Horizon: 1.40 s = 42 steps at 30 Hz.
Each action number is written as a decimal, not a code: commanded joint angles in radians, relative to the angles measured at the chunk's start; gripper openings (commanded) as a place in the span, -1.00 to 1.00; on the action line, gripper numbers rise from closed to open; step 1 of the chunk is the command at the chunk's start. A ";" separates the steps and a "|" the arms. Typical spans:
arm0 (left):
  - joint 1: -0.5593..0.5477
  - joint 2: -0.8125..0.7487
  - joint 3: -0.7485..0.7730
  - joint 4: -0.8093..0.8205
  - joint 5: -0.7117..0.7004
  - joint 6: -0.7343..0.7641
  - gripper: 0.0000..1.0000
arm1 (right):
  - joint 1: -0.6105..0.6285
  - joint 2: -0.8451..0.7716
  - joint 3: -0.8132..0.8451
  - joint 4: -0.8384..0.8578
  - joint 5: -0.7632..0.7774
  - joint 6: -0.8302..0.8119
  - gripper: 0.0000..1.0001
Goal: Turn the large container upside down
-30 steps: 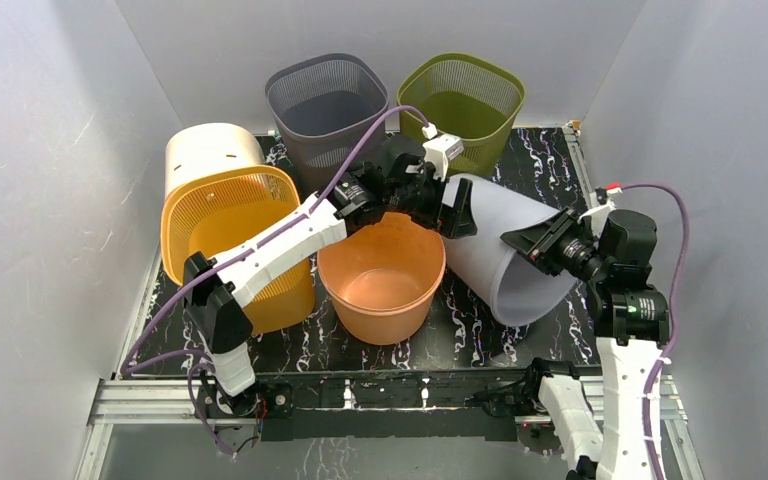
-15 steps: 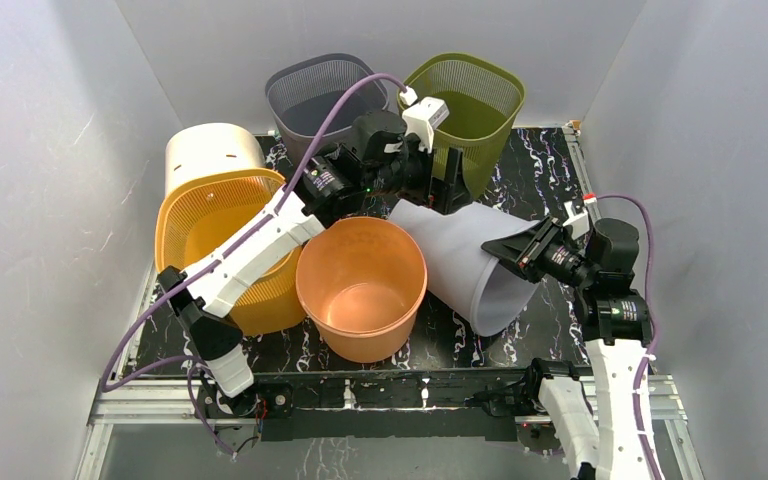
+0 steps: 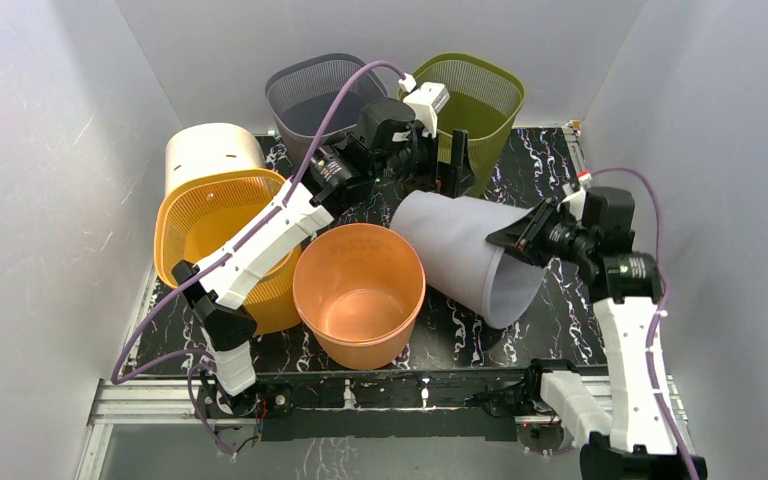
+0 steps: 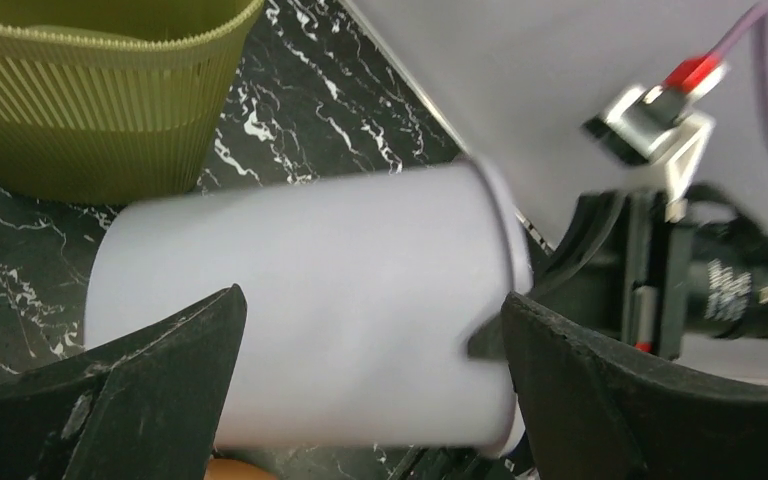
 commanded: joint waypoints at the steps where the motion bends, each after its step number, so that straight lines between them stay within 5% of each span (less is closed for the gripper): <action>1: -0.002 -0.017 0.039 -0.065 -0.001 0.020 0.97 | 0.000 0.083 0.250 -0.220 0.294 -0.297 -1.00; 7: -0.002 -0.016 0.045 -0.091 0.048 0.031 0.97 | 0.000 0.138 0.441 -0.430 0.407 -0.420 -1.00; 10: 0.003 -0.014 0.029 -0.082 0.054 0.034 0.97 | -0.001 0.120 0.445 -0.408 0.332 -0.451 -1.00; 19: 0.079 0.010 0.021 -0.068 0.160 -0.008 0.97 | 0.000 0.009 0.194 0.043 -0.075 -0.217 -1.00; 25: 0.179 0.015 -0.005 -0.141 0.230 0.021 0.97 | 0.001 -0.037 -0.024 0.395 -0.178 -0.019 -1.00; 30: 0.339 -0.019 -0.146 -0.103 0.340 0.041 0.97 | 0.001 -0.014 -0.149 0.517 -0.208 -0.021 -1.00; 35: 0.345 0.020 -0.146 -0.135 0.363 0.070 0.97 | 0.000 0.023 -0.230 0.556 -0.287 -0.049 -1.00; 39: 0.356 -0.002 -0.218 -0.092 0.349 0.099 0.97 | -0.008 0.136 -0.193 0.411 -0.300 -0.196 -1.00; 42: 0.373 0.016 -0.225 -0.091 0.377 0.101 0.97 | -0.011 0.213 -0.124 0.280 -0.232 -0.319 -0.75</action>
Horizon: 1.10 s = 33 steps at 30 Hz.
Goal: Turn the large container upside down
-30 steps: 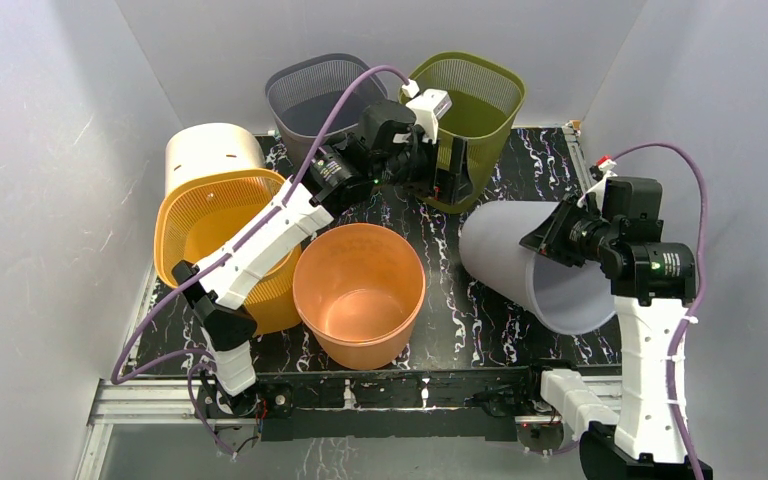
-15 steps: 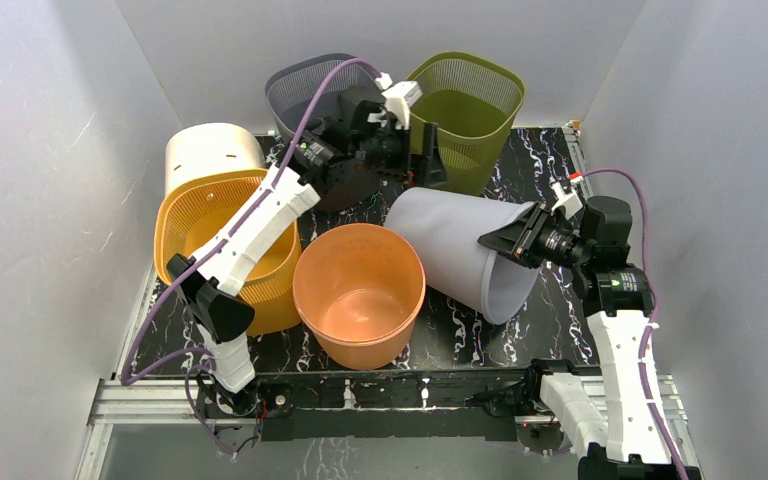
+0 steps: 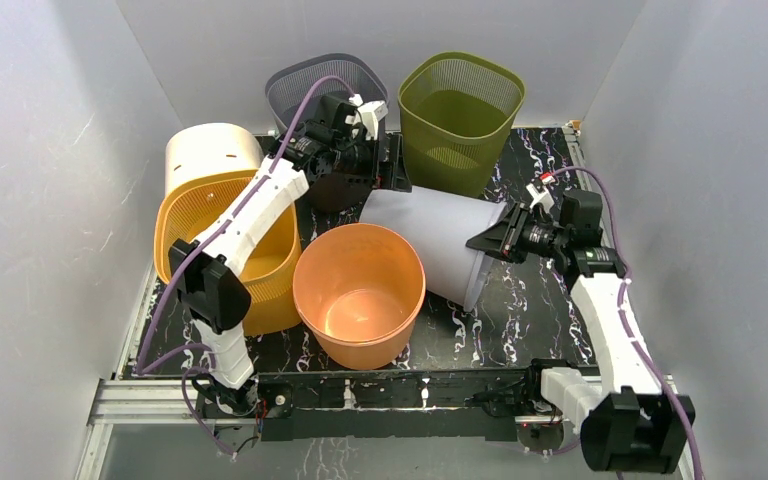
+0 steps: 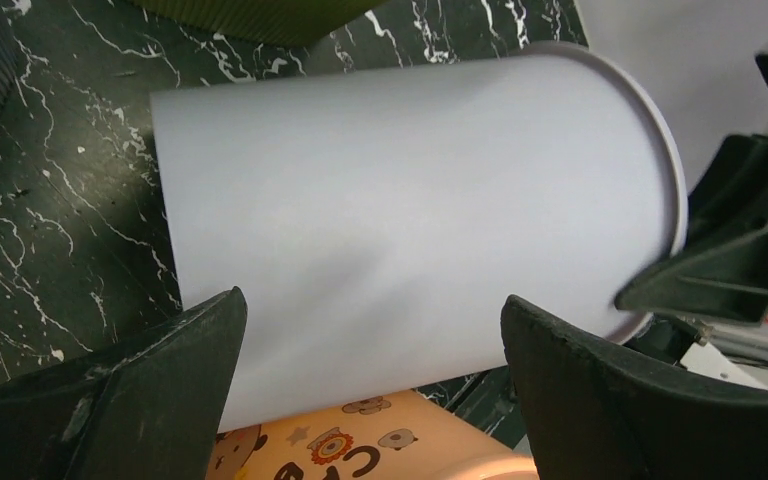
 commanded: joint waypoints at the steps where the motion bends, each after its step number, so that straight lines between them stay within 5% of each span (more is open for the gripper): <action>1: 0.017 -0.012 -0.017 0.011 0.059 0.031 0.97 | -0.006 0.091 0.118 -0.157 0.066 -0.213 -0.62; 6: 0.019 -0.023 -0.076 0.027 0.028 0.031 0.97 | -0.006 0.115 0.197 -0.284 0.288 -0.271 0.08; 11: 0.022 -0.041 -0.116 0.046 0.020 0.053 0.97 | -0.006 0.055 0.230 -0.286 0.415 -0.236 0.21; 13: 0.035 -0.071 -0.176 0.114 0.047 0.056 0.97 | -0.006 0.037 0.233 -0.277 0.449 -0.219 0.16; 18: 0.060 -0.065 -0.212 0.143 0.079 0.038 0.97 | -0.006 0.035 0.198 -0.202 0.437 -0.162 -0.39; 21: 0.064 -0.071 -0.217 0.141 0.072 0.040 0.97 | -0.006 0.031 0.189 -0.182 0.444 -0.160 -0.50; 26: 0.102 -0.069 -0.252 0.169 0.100 0.029 0.97 | -0.006 0.010 0.147 -0.150 0.418 -0.142 -1.00; 33: 0.126 -0.035 -0.266 0.165 0.196 0.027 0.97 | -0.018 -0.036 0.083 -0.109 0.345 -0.138 -1.00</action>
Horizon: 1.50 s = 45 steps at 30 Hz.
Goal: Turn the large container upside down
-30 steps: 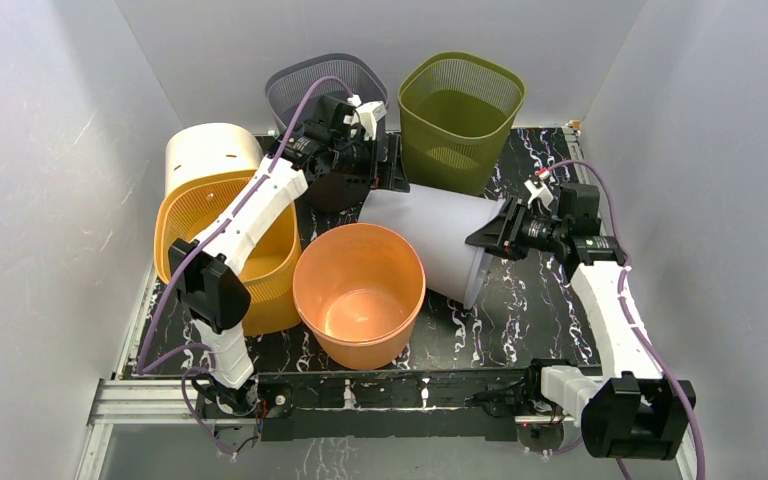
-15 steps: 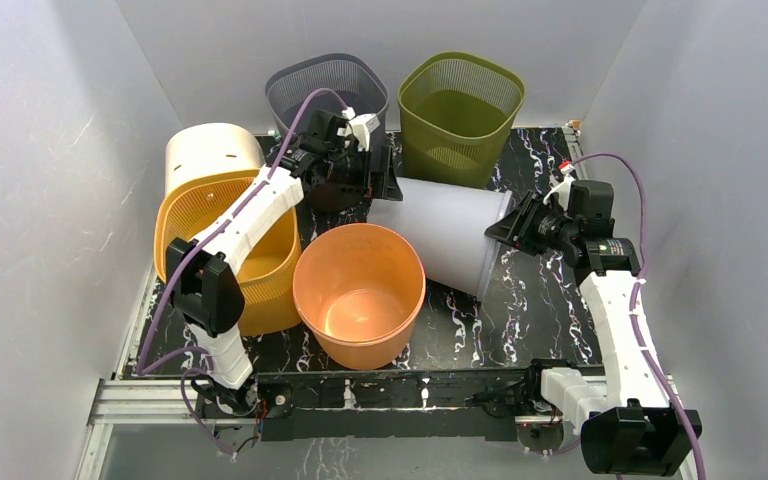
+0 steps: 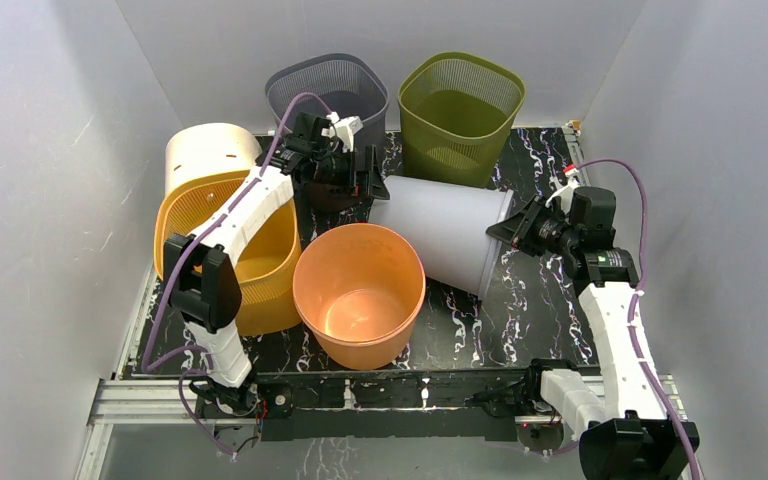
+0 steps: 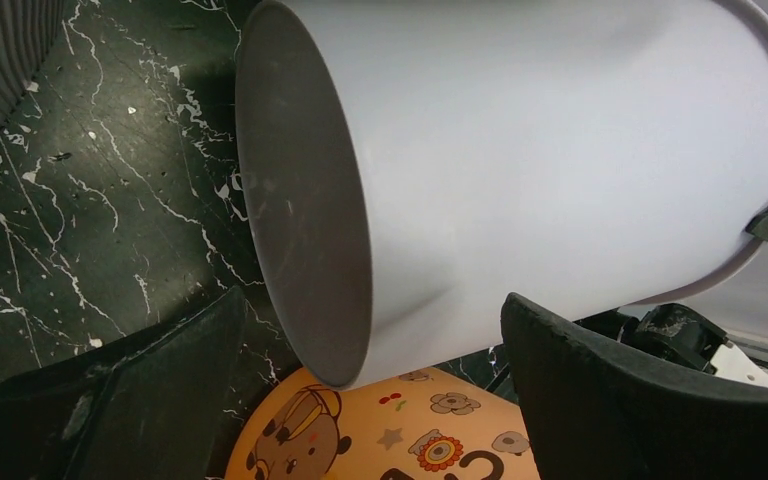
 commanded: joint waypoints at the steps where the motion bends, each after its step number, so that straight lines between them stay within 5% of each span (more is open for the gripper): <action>1: 0.010 -0.002 -0.005 0.004 0.069 -0.002 0.97 | -0.012 -0.037 -0.048 0.059 -0.028 -0.001 -1.00; 17: -0.027 0.029 -0.011 0.301 0.362 -0.209 0.96 | -0.023 -0.038 -0.087 0.076 -0.074 -0.001 -1.00; 31: -0.057 -0.073 -0.008 0.437 0.461 -0.389 0.96 | -0.036 -0.040 -0.152 0.137 -0.108 0.057 -0.99; 40: -0.058 -0.125 0.021 0.567 0.485 -0.508 0.96 | -0.046 -0.064 -0.199 0.135 -0.103 0.063 -0.84; 45: -0.072 -0.128 0.024 0.587 0.486 -0.525 0.97 | -0.048 -0.094 -0.235 0.133 -0.090 0.075 -0.59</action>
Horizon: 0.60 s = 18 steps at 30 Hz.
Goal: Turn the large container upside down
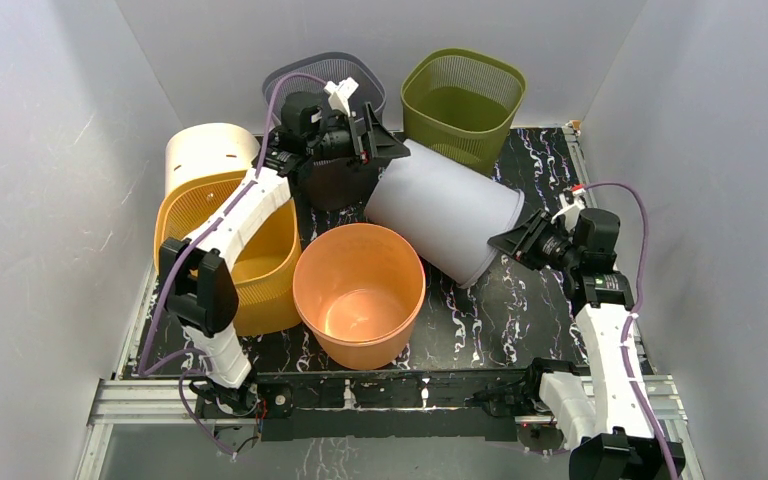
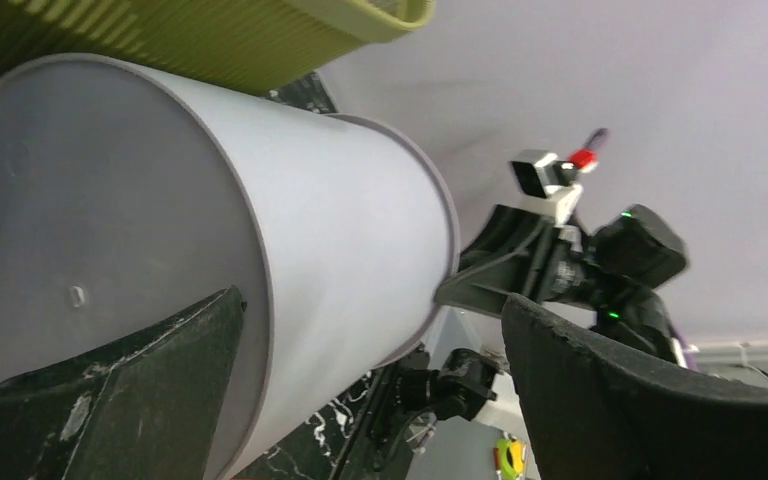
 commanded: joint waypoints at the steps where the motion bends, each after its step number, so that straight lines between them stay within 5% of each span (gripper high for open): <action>1: -0.085 -0.106 0.043 0.102 0.226 -0.102 0.97 | 0.020 0.001 -0.058 -0.011 0.002 0.002 -0.55; 13: -0.206 -0.078 0.058 0.132 0.195 -0.109 0.97 | 0.020 -0.096 -0.132 -0.081 0.226 0.039 -0.25; 16: -0.250 -0.050 0.062 0.145 0.186 -0.115 0.97 | 0.020 -0.106 -0.123 -0.162 0.355 0.040 0.10; 18: -0.277 -0.035 0.065 0.163 0.179 -0.120 0.97 | 0.020 -0.119 -0.110 -0.215 0.438 0.036 0.52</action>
